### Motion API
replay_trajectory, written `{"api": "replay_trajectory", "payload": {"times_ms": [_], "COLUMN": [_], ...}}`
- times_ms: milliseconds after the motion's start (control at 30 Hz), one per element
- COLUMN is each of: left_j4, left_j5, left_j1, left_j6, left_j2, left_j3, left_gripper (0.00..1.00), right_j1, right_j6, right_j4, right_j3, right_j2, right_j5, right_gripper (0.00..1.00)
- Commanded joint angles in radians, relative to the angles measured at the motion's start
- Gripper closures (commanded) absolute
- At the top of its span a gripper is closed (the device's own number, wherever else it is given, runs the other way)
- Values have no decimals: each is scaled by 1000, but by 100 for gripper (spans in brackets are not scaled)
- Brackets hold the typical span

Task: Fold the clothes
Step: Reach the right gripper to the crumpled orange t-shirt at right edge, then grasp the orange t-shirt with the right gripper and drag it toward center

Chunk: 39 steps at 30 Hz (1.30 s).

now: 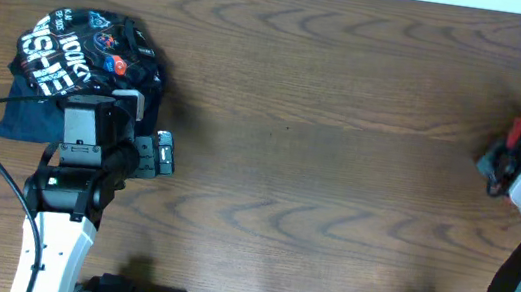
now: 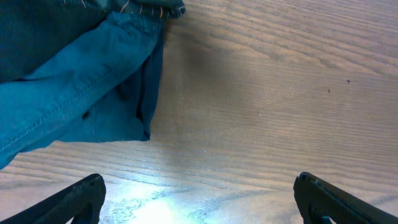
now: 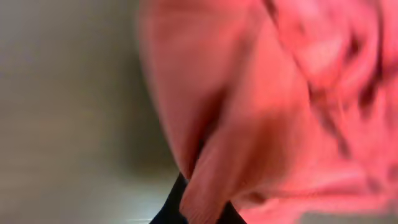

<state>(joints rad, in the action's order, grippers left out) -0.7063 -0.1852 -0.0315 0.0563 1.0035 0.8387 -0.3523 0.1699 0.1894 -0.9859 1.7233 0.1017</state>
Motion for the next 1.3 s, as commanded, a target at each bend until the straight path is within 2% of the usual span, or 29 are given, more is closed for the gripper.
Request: {"api": "replay_trajectory", "payload": {"times_ms": [0,133,233,267,300,333,367,400,500,700,767,867,1033,1267], "left_j4": [6,11,11,11,11,11,12,12,12,11,11,11,11,11], "left_j5": [-10,-10,-10,-10,-10,-10,-10,-10,-10,-10,-10,-10,-10,-10], "left_j1": [4,4,4,4,4,4,4,4,4,4,4,4,4,4], "left_j6": [13,14,13,13,13,13,13,13,13,13,13,13,13,13], "left_j2": [-2,-2,-2,-2,-2,-2,-2,-2,-2,-2,-2,-2,-2,-2], "left_j3": [19,19,19,19,19,19,19,19,19,19,19,19,19,19], "left_gripper": [2,2,2,2,2,2,2,2,2,2,2,2,2,2], "right_j1": [105,154,141,136,132,128,125,123,122,122,122,113,85,76], "right_j6": [19,209,252,251,251,243,226,205,119,121,121,121,121,121], "right_j4": [-68,-143,-143,-130,-111,-86,-48,-9,156,526,645,774,771,608], "right_j3": [-140,-272,-365,-382,-392,-394,-394,-394,-394,-391,-386,-353,-216,-2], "right_j2": [-132,-162,-144,-138,-134,-133,-132,-132,-132,-132,-128,-120,-118,-118], "right_j5": [-130,100,98,81,60,29,0,-16,8,256,285,295,294,254], "right_gripper": [99,99,96,83,66,37,16,1,1,1,1,6,12,21]}}
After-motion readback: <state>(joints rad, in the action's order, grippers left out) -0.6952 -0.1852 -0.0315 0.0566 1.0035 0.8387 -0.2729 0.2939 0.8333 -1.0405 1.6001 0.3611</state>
